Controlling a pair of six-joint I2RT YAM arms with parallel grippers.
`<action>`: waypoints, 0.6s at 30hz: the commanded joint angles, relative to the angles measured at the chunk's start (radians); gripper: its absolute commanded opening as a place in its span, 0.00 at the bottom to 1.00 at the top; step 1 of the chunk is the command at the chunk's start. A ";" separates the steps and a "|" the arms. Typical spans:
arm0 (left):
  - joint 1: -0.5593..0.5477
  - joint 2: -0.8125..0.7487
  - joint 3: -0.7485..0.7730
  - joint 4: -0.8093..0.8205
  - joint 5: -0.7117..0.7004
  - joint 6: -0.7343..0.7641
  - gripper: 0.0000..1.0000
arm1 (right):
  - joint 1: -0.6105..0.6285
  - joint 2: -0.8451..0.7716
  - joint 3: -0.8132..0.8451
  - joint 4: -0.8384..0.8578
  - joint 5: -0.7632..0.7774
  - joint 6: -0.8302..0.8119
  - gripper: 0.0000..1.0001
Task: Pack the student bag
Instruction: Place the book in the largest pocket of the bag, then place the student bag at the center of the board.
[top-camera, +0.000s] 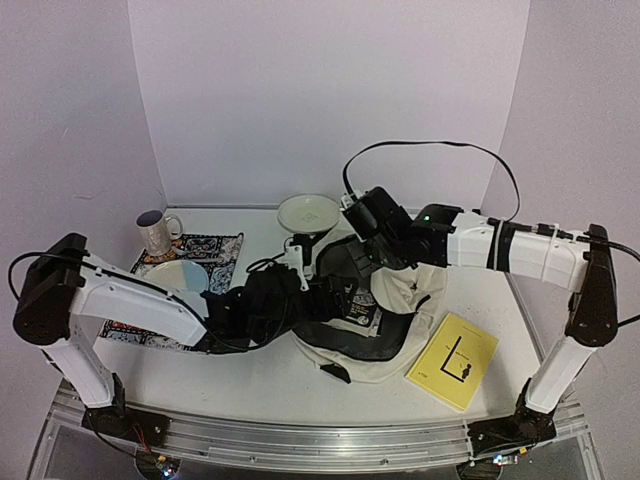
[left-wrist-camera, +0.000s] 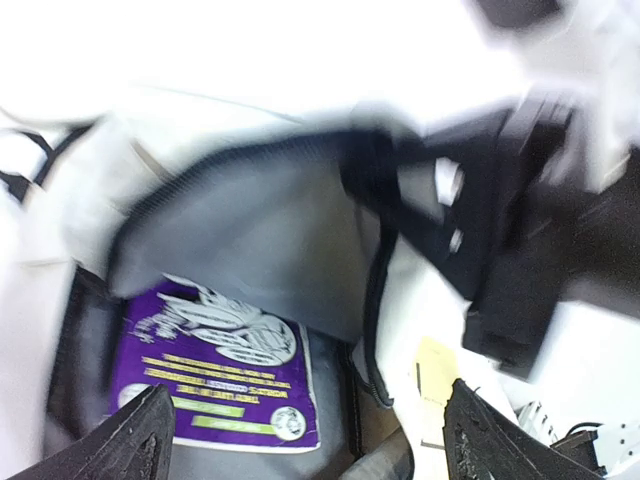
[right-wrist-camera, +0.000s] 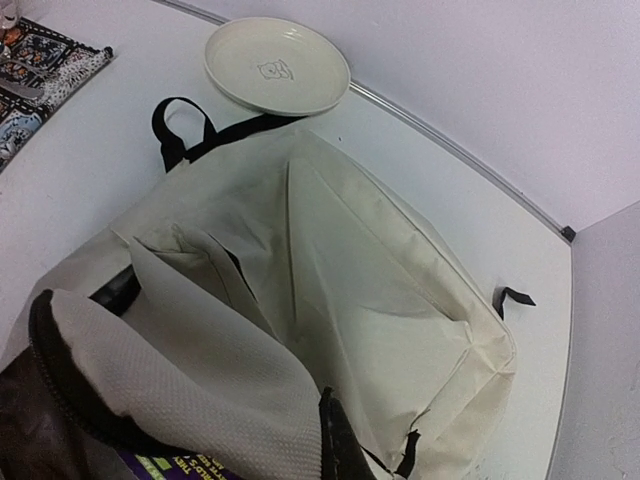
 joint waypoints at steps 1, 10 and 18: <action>0.005 -0.144 -0.071 -0.051 -0.083 0.054 0.95 | -0.055 -0.104 -0.087 0.039 0.003 0.038 0.00; 0.177 -0.209 -0.182 -0.182 0.078 -0.079 0.91 | -0.132 -0.181 -0.172 0.082 -0.095 0.017 0.04; 0.296 -0.126 -0.184 -0.181 0.340 -0.111 0.89 | -0.125 -0.132 -0.224 0.086 -0.267 0.038 0.08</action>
